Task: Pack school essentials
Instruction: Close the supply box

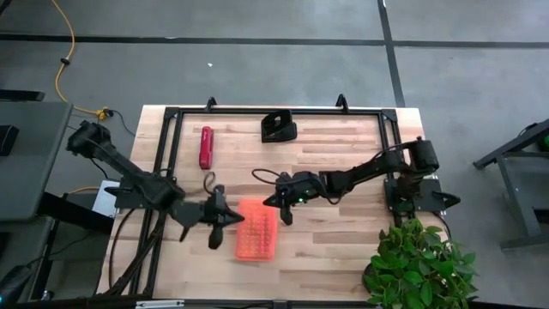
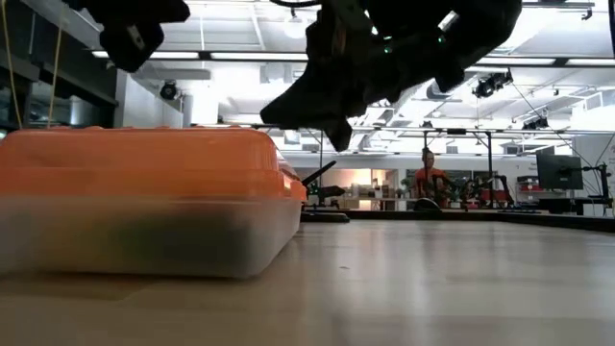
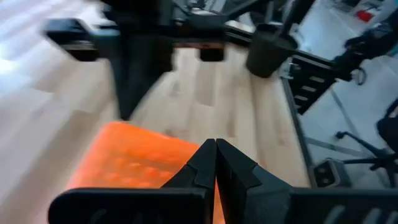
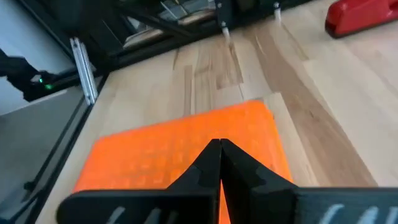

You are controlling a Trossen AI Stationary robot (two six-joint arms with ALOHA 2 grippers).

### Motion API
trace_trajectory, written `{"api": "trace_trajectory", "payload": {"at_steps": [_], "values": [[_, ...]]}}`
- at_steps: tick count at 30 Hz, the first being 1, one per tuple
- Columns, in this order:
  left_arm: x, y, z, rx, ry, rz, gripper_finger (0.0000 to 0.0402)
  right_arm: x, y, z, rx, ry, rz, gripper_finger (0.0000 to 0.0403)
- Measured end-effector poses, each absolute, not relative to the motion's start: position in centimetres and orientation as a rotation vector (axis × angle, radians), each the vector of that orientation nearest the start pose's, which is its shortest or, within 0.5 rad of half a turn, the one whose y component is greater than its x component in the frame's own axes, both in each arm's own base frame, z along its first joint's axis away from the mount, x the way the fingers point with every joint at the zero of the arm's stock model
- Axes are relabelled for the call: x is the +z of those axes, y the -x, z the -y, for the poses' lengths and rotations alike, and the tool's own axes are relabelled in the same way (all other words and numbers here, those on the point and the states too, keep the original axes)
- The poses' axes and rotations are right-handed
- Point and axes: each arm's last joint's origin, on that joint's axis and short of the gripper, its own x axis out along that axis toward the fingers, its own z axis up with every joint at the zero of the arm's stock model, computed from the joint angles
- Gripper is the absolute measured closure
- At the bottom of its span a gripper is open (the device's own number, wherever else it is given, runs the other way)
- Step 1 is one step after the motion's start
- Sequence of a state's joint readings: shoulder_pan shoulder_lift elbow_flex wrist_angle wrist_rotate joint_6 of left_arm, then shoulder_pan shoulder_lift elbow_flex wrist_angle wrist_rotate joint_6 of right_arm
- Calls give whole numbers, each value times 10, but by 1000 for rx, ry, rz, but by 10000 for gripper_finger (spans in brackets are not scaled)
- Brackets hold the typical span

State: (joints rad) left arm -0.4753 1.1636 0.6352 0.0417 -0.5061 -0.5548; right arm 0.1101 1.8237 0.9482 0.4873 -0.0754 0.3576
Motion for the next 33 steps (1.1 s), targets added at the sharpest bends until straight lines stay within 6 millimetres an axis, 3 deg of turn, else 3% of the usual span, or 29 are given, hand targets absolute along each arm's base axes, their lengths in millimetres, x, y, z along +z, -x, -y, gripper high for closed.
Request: {"api": "trace_trajectory", "payload": {"at_steps": [6, 15, 22, 33], "values": [[197, -245, 123, 108, 336, -404, 401, 160, -378, -45, 142, -352, -459, 403], [156, -260, 131, 163, 407, -481, 401, 154, -376, -46, 141, -352, -510, 403], [144, -262, 131, 160, 395, -529, 401, 146, -372, -45, 124, -349, -612, 403], [131, -266, 131, 158, 421, -574, 401, 145, -371, -45, 121, -349, -624, 403]]}}
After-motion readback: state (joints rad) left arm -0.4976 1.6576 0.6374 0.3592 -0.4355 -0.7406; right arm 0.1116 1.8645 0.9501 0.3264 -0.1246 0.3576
